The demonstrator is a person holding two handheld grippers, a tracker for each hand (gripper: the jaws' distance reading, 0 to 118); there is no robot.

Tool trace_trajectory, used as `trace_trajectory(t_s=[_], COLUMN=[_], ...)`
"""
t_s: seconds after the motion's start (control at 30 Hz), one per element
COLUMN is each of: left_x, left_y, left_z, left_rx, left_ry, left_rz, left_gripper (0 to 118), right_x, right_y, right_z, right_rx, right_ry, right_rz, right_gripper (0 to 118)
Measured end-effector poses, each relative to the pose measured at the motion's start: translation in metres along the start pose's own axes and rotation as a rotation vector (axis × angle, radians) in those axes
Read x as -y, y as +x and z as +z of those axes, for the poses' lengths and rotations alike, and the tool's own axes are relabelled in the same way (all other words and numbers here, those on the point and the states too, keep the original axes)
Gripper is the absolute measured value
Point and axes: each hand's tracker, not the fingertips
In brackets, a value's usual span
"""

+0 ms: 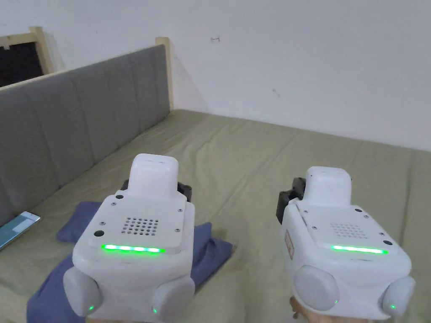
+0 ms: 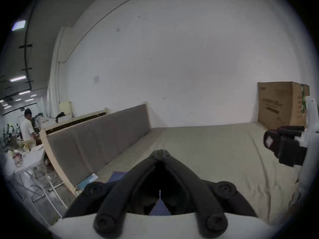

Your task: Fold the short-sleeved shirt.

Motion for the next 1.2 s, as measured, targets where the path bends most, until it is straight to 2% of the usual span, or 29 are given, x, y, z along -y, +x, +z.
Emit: trace_trajectory(t_s=[0.07, 0.13, 0.23, 0.47, 0.6, 0.63, 0.7, 0.73, 0.77, 0.83, 0.9, 1.03, 1.13, 1.2], left_x=[0.005, 0.011, 0.016, 0.025, 0.046, 0.053, 0.073, 0.084, 0.095, 0.119, 0.143, 0.185, 0.197, 0.204], left_y=[-0.018, -0.032, -0.05, -0.068, -0.071, -0.072, -0.075, -0.074, -0.073, -0.064, -0.057, -0.035, -0.028, -0.025], left_z=[0.001, 0.002, 0.005, -0.006, -0.046, -0.059, -0.089, -0.106, -0.118, -0.142, -0.166, -0.208, -0.223, -0.235], left_rx=[-0.036, -0.118, -0.14, -0.177, -0.145, -0.134, -0.079, -0.051, -0.033, -0.043, 0.017, 0.044, 0.066, -0.001], left_ry=[-0.032, -0.054, -0.073, -0.111, -0.227, -0.269, -0.362, -0.45, -0.492, -0.578, -0.648, -0.911, -0.876, -0.951], left_rz=[0.05, 0.041, 0.037, 0.064, 0.094, 0.111, 0.174, 0.188, 0.199, 0.192, 0.173, 0.037, 0.165, 0.161], left_gripper=[0, 0, 0, 0, 2, 12, 65, 85, 96, 96, 96, 95, 95, 93], right_x=[0.003, 0.007, 0.012, 0.02, 0.026, 0.028, 0.034, 0.036, 0.04, 0.047, 0.053, 0.065, 0.075, 0.081], right_y=[-0.022, -0.043, -0.064, -0.08, -0.075, -0.073, -0.068, -0.066, -0.065, -0.062, -0.06, -0.051, -0.045, -0.04], right_z=[-0.005, -0.007, -0.009, -0.016, -0.024, -0.026, -0.033, -0.037, -0.04, -0.049, -0.058, -0.076, -0.087, -0.093], right_rx=[-0.055, -0.118, -0.174, -0.209, -0.198, -0.19, -0.182, -0.174, -0.17, -0.149, -0.135, -0.114, -0.098, -0.088], right_ry=[-0.012, -0.024, -0.045, -0.075, -0.102, -0.114, -0.136, -0.151, -0.159, -0.186, -0.209, -0.263, -0.304, -0.333], right_rz=[0.022, 0.04, 0.052, 0.079, 0.086, 0.086, 0.082, 0.082, 0.084, 0.101, 0.116, 0.113, 0.111, 0.101], right_gripper=[2, 2, 2, 2, 2, 2, 2, 2, 2, 2, 2, 2, 2, 2])
